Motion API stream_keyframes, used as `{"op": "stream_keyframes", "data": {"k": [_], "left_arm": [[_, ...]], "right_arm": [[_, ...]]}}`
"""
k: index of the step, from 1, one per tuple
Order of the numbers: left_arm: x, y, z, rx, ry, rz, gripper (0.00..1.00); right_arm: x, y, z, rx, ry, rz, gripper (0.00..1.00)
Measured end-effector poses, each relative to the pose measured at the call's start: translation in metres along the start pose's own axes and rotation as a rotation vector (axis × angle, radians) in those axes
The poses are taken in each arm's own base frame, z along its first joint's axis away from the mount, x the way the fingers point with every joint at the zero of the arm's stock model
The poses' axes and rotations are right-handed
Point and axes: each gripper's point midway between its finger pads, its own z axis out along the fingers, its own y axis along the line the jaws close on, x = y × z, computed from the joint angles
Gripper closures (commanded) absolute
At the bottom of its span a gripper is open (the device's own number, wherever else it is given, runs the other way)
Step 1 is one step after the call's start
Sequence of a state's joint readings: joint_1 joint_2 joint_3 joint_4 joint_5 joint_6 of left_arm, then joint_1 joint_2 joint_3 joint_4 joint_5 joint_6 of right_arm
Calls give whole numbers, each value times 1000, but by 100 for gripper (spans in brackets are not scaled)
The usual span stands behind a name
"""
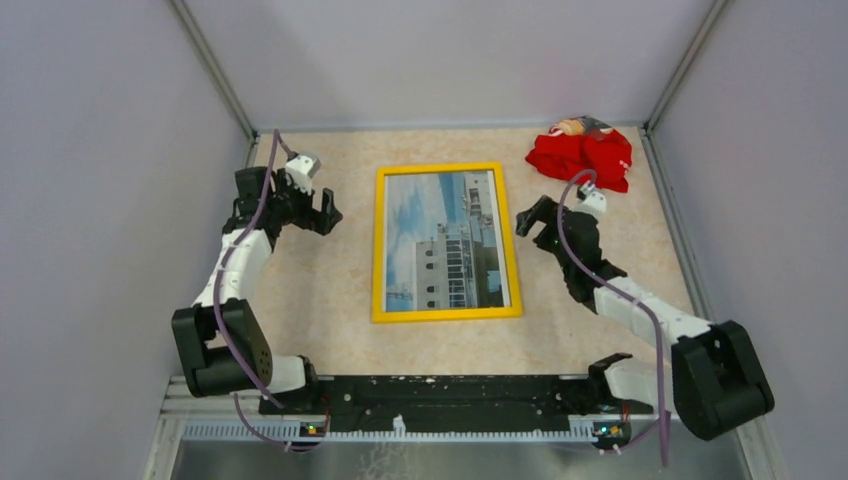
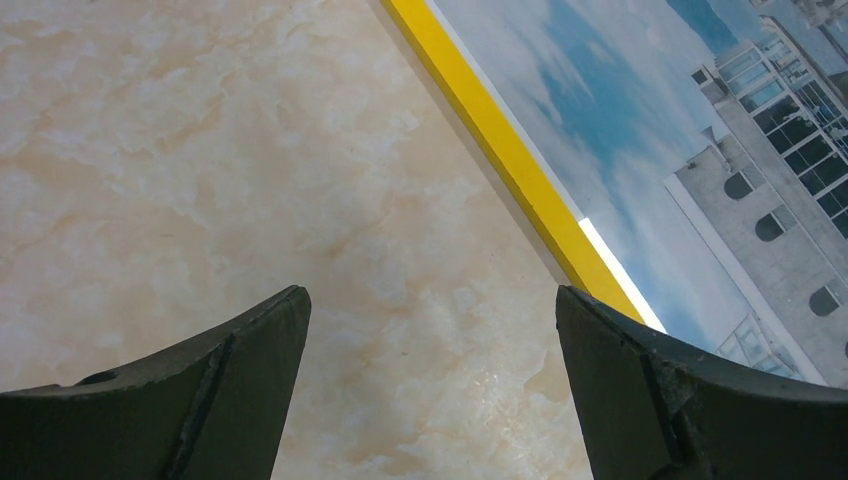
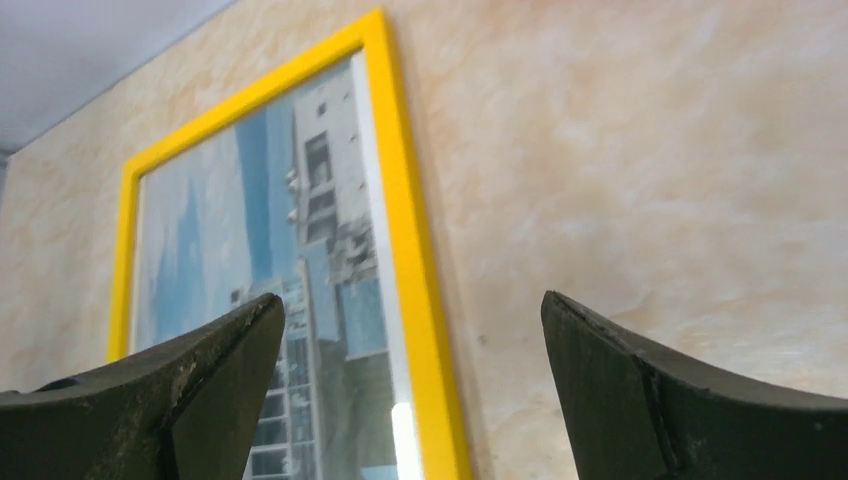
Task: Put the photo into the frame
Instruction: Turn over the photo frame at the center of the board, then reset both arms
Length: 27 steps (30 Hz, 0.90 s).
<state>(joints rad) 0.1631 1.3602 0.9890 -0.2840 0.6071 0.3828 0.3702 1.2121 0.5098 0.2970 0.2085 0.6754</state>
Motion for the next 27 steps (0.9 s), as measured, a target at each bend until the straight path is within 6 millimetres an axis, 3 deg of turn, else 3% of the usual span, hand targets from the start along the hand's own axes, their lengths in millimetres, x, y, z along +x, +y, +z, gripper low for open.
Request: {"op": "stream_keyframes", "data": {"k": [3,6,11,13,21,27], "left_arm": [[8,1,9,-8,-24,-52,1],[27,0,20,-29,-44,-123,1],[67,4,36,-97,-49,-240,1],[75,8,41,-124,-69,-248,1],[99,6,49,-165,-182,-234,1],[96,2,51,-151,-255,-186,1]], "right_arm": [[-42,-11,-15,70,-171,-88,1],[-66,-36,-29,160,-335,-149,1],[-51,-105,-42,359,-395,-313,1],[-49,-122,-46,415,-403,-345,1],[-57,-148,-42,511,-446,-421,1],[-60,-165,-33,538,-451,-426,1]]}}
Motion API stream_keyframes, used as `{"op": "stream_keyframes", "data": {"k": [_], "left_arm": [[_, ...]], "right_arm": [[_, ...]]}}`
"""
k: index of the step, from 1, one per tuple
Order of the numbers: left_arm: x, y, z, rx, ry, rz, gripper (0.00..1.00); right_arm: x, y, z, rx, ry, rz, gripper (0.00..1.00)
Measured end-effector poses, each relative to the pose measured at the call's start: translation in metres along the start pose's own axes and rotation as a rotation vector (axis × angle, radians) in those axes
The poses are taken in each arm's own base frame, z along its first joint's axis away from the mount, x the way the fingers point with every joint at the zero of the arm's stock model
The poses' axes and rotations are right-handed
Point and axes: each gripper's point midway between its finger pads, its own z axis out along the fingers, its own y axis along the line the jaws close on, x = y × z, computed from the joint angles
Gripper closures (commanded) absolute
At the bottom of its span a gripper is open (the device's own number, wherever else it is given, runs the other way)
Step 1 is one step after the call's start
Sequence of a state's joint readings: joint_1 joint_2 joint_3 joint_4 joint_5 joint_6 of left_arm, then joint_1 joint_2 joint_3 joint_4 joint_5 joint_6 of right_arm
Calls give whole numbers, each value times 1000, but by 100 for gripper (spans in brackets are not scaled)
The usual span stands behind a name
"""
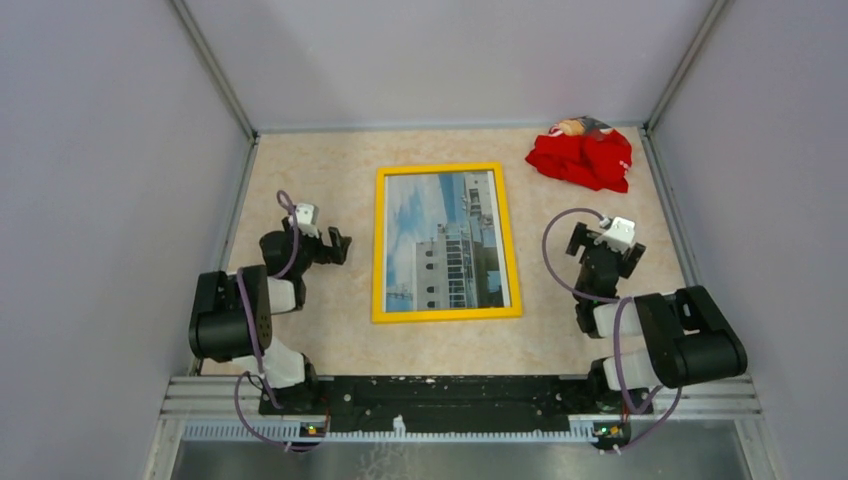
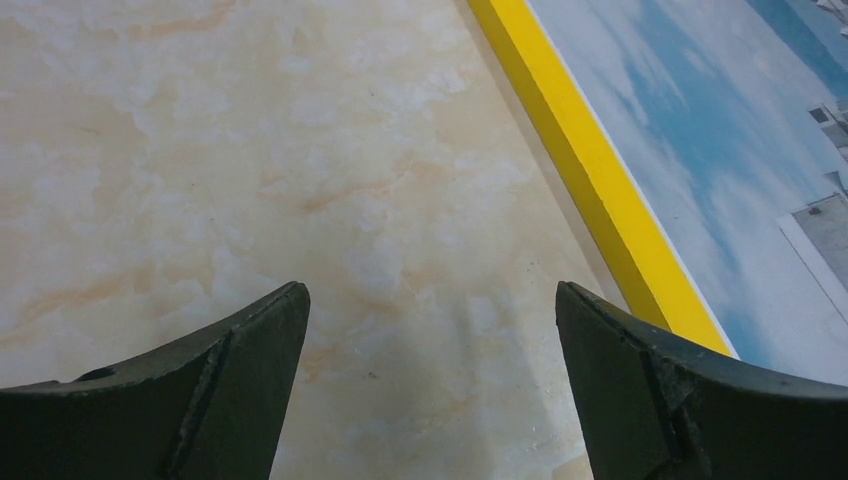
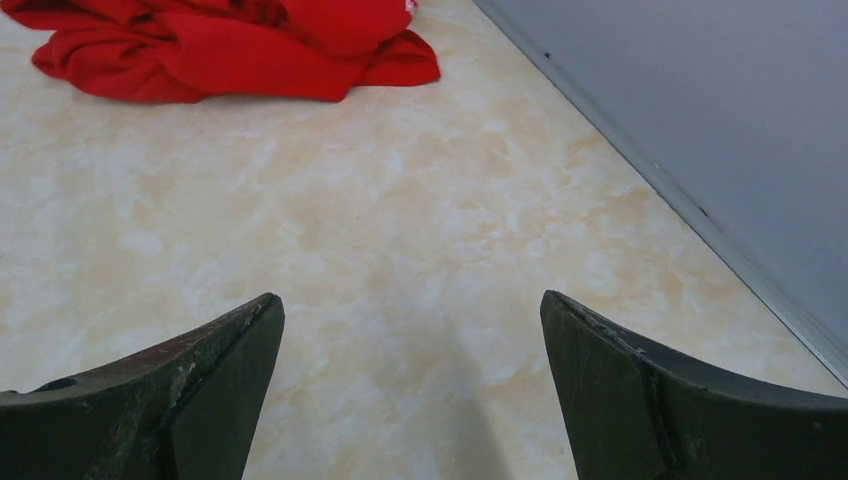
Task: Put the photo into the frame
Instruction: Reset both arms
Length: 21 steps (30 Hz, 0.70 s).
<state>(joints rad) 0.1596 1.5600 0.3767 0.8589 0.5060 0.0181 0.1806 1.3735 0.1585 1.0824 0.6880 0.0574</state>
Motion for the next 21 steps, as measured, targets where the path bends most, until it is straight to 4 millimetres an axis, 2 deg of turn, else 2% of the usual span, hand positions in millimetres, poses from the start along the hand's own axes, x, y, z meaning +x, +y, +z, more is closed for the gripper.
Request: {"op": "stream_keyframes", "data": {"k": [2,7,9,13,21], "left_arm": [[-2,-7,-3,5,-42,41,1],[18,-44,-14,44,-80,164,1],[21,-41,-11,23,-53,163,1],[-7,-29,-3,-25,-133,190,1],[-3,-25,-2,-35,-106,180,1]], "right_arm": [[5,7,1,-45,13,-22,1],[0,16,2,-138,-45,-6,1],[9,14,-2,-145,-25,-29,1],[4,19,8,-166,-20,-12,1],[2,23,11,-187,-20,3,1]]}}
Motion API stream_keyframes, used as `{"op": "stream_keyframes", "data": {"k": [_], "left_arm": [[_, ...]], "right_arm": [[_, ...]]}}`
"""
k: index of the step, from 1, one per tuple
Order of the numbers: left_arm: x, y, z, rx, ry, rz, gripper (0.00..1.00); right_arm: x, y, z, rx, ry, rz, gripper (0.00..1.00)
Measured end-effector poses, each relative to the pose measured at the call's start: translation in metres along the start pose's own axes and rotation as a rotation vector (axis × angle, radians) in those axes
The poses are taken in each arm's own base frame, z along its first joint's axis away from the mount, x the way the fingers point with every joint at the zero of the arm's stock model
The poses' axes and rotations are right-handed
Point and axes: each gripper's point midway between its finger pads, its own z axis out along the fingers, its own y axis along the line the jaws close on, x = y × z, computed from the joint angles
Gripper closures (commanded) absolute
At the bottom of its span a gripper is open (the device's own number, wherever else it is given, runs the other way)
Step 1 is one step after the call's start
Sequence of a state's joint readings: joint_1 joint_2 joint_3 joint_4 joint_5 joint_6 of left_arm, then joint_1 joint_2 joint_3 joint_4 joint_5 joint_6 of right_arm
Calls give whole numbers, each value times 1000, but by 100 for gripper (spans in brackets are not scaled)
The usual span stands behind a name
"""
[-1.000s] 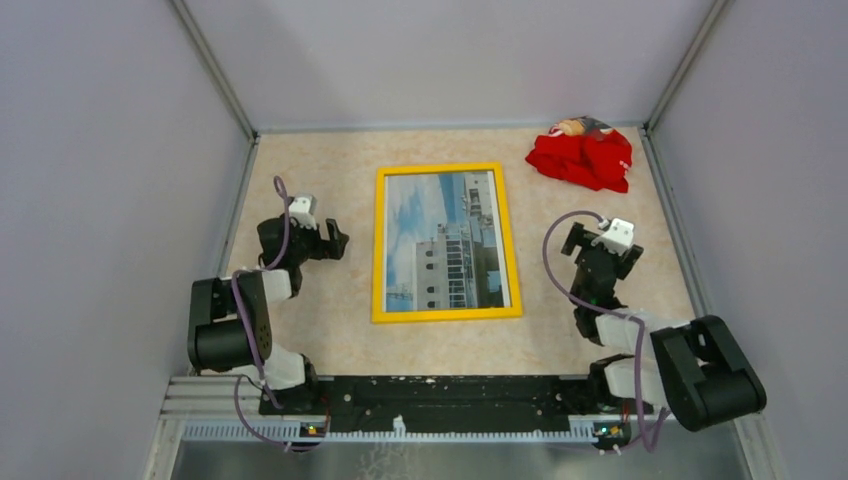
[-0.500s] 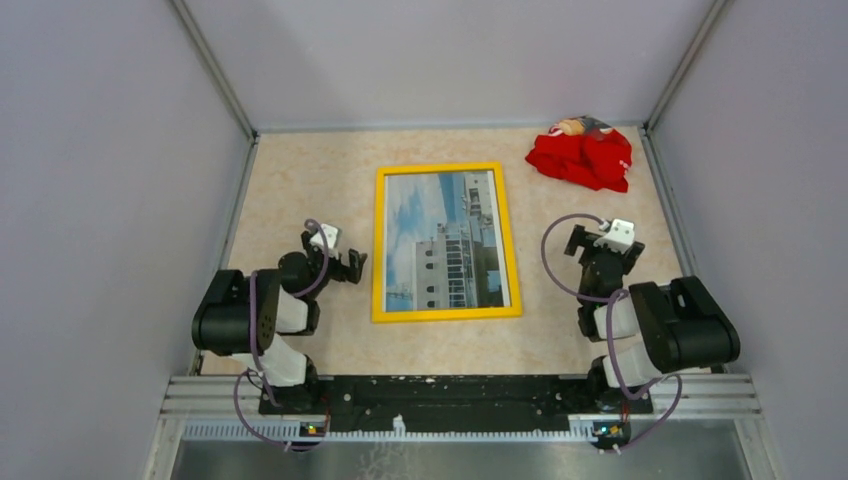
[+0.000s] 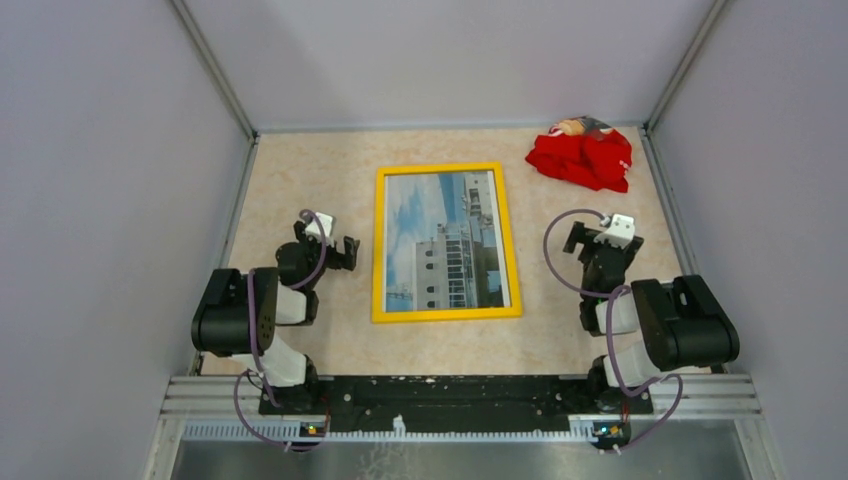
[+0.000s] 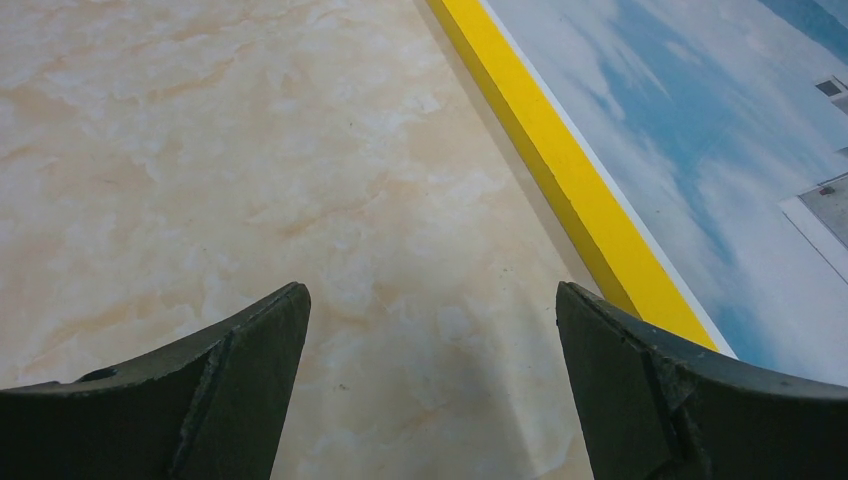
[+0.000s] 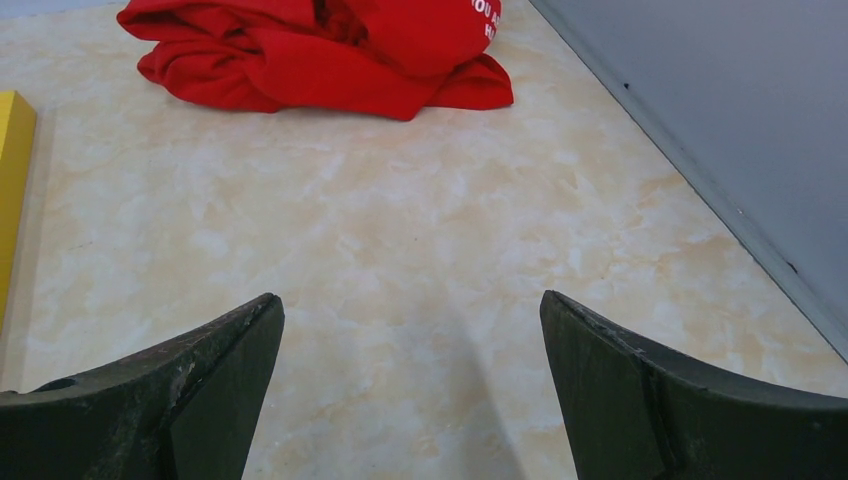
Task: Put the photo into the frame
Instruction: Reset both arms
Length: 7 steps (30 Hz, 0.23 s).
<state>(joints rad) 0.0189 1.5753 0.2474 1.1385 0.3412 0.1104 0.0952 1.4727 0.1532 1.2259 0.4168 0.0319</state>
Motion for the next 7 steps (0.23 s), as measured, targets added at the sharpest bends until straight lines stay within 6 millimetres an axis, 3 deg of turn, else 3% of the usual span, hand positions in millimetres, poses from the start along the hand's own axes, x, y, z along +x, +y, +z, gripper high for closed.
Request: {"op": "stream_keyframes", "data": {"k": [7], "left_arm": [[0,1,2,1,7,2,1]], "right_arm": [[0,1,0,-4,0,5,1]]}}
